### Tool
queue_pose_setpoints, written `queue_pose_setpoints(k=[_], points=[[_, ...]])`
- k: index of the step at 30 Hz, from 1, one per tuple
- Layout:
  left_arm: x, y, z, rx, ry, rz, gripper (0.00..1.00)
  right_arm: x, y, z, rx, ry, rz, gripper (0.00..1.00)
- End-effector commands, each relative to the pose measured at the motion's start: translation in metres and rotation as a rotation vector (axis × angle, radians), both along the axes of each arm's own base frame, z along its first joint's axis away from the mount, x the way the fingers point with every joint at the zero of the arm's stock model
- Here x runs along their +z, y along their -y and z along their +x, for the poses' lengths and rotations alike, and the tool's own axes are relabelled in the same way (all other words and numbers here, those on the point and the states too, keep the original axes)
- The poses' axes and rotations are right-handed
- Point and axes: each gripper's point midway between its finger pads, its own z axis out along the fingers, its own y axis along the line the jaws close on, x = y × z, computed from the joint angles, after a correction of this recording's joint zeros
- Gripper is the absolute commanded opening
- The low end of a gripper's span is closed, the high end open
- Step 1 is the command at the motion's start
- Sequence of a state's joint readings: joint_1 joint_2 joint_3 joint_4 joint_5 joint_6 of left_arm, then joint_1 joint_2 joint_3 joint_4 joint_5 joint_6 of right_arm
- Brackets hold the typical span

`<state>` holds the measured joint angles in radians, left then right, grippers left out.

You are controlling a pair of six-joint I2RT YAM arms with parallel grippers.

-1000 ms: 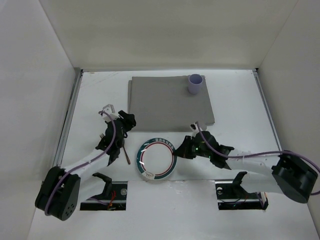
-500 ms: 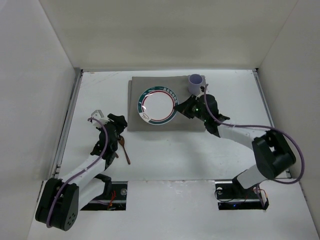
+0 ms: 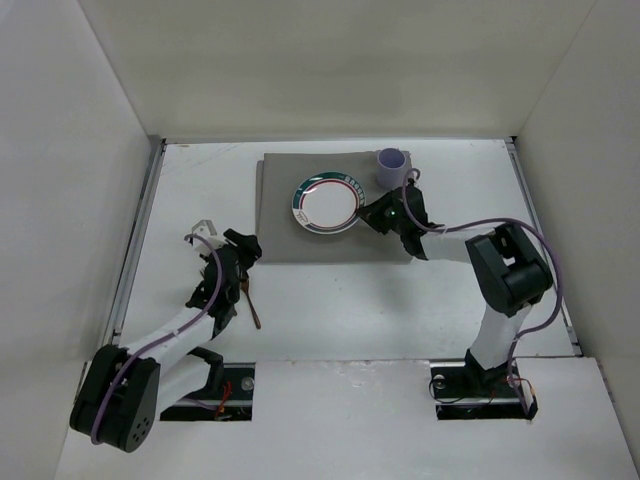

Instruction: Set the dinner table for one person

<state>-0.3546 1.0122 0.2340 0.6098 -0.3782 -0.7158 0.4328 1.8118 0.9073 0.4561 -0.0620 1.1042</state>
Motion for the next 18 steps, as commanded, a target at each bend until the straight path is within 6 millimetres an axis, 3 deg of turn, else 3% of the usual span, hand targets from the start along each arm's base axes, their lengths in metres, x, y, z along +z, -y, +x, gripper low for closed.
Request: queue_pose_setpoints(k=[1, 9, 15, 18], points=[[0.019, 0.005, 0.008, -0.003, 0.067, -0.018, 0.50, 0.055, -0.008, 0.034, -0.043, 0.160, 0.127, 0.10], [0.014, 0.007, 0.010, -0.004, 0.049, -0.011, 0.50, 0.010, -0.010, 0.034, -0.033, 0.051, 0.074, 0.13], [0.013, 0.009, 0.010, -0.008, 0.047, -0.009, 0.50, 0.002, -0.011, 0.029, -0.008, 0.018, 0.058, 0.18], [0.013, 0.010, 0.010, -0.012, 0.047, -0.009, 0.50, -0.001, -0.010, 0.025, 0.005, 0.003, 0.031, 0.28]])
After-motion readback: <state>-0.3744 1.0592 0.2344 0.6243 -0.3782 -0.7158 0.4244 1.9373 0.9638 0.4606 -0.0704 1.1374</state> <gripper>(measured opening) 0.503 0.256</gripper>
